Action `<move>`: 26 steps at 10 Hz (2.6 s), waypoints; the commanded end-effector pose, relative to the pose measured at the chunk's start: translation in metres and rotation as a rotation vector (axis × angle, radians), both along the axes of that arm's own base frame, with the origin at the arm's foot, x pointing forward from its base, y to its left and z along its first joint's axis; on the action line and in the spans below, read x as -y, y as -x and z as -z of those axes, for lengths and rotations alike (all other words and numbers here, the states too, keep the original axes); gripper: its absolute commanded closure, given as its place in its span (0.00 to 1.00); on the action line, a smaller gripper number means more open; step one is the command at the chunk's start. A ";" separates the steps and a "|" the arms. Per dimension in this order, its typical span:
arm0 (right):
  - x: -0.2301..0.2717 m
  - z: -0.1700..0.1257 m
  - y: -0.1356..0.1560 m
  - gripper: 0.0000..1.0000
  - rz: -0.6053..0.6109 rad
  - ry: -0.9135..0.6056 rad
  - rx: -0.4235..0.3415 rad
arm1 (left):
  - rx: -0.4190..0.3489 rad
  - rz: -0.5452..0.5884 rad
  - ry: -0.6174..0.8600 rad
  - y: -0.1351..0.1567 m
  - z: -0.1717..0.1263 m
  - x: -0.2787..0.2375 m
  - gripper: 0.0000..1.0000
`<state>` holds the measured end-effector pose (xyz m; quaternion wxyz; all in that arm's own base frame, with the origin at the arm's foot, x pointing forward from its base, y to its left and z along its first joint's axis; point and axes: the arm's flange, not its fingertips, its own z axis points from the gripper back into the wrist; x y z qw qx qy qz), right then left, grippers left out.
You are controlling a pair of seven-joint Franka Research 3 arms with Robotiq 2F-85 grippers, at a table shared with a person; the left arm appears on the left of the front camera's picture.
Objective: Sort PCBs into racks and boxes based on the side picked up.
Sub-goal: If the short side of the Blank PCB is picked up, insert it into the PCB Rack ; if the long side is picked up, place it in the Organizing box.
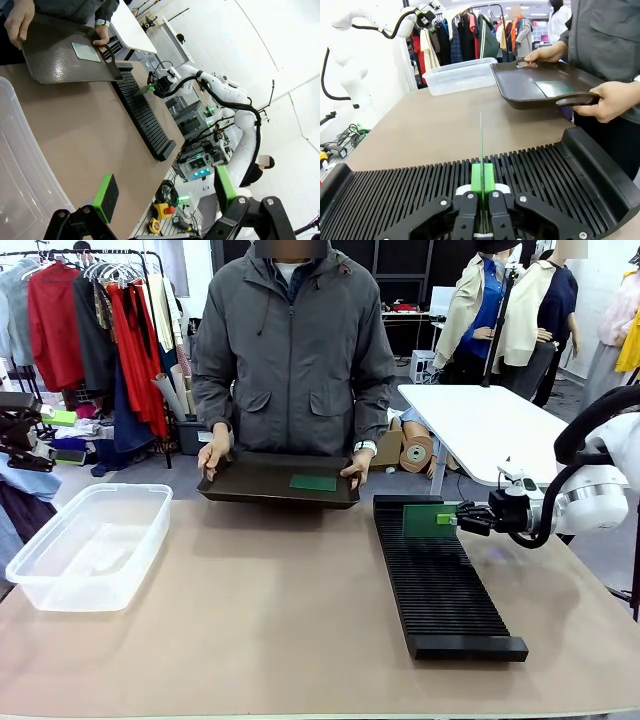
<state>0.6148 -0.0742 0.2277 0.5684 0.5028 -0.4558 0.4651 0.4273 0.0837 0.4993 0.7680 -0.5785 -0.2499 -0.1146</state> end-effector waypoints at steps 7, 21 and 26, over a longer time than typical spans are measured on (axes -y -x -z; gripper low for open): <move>-0.001 -0.001 0.000 1.00 -0.004 -0.004 -0.002 | -0.007 -0.001 0.010 0.001 -0.002 0.000 0.00; 0.001 0.013 -0.009 1.00 0.024 -0.021 0.028 | -0.007 -0.001 0.010 0.001 -0.002 0.000 0.00; -0.001 0.015 -0.014 1.00 0.035 0.006 0.028 | -0.007 -0.001 0.010 0.001 -0.002 0.000 0.00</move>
